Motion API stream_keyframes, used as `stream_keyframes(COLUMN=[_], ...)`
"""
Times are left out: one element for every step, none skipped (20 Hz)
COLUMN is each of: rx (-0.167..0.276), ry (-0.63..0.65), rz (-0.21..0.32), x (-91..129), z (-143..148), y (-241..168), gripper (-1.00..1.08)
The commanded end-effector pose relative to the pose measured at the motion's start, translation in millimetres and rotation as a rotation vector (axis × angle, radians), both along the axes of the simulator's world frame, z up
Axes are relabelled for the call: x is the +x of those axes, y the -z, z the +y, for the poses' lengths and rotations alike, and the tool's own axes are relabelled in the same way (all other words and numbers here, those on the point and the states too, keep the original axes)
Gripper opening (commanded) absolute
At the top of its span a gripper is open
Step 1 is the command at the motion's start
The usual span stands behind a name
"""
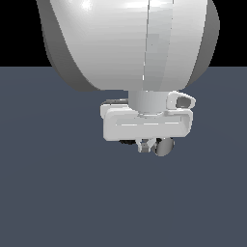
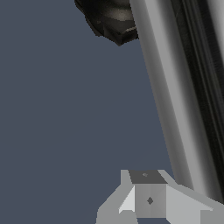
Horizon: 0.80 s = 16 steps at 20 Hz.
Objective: Turn on the faucet by rotating a designated handle.
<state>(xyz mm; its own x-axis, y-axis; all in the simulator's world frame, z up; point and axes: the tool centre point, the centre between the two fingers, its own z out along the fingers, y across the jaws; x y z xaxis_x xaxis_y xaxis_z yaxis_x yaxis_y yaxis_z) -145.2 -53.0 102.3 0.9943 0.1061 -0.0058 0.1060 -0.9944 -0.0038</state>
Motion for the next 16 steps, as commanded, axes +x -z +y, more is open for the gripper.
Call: stream_keyframes(rx=[-0.003, -0.003, -0.003, -0.003, -0.003, -0.003, -0.003, -0.003, -0.003, -0.003, -0.003, -0.003, -0.003, -0.003, -0.003, -0.003], ry=[-0.004, -0.004, -0.004, -0.004, -0.004, -0.004, -0.004, -0.004, -0.004, -0.004, -0.004, -0.004, -0.004, -0.004, -0.004, -0.004], rz=[-0.006, -0.006, -0.006, -0.006, -0.006, -0.006, -0.006, -0.006, -0.006, -0.006, -0.006, -0.006, -0.006, -0.006, -0.006, -0.006], x=[9.5, 10.3, 11.2, 12.0, 12.8, 13.7, 14.5, 15.3, 16.2, 17.0, 17.9, 18.7, 19.6, 20.4, 21.2, 22.1], z=[-13.2, -17.8, -22.4, -26.9, -31.5, -36.0, -40.6, -45.1, -49.6, -54.1, -58.6, -63.1, -67.6, -72.1, -76.5, -80.9], y=[2.5, 2.5, 2.5, 2.5, 2.5, 2.5, 2.5, 2.5, 2.5, 2.5, 2.5, 2.5, 2.5, 2.5, 2.5, 2.5], gripper=[-1.00, -1.00, -1.00, -1.00, -1.00, -1.00, -1.00, -1.00, -1.00, -1.00, -1.00, -1.00, -1.00, -1.00, -1.00, -1.00])
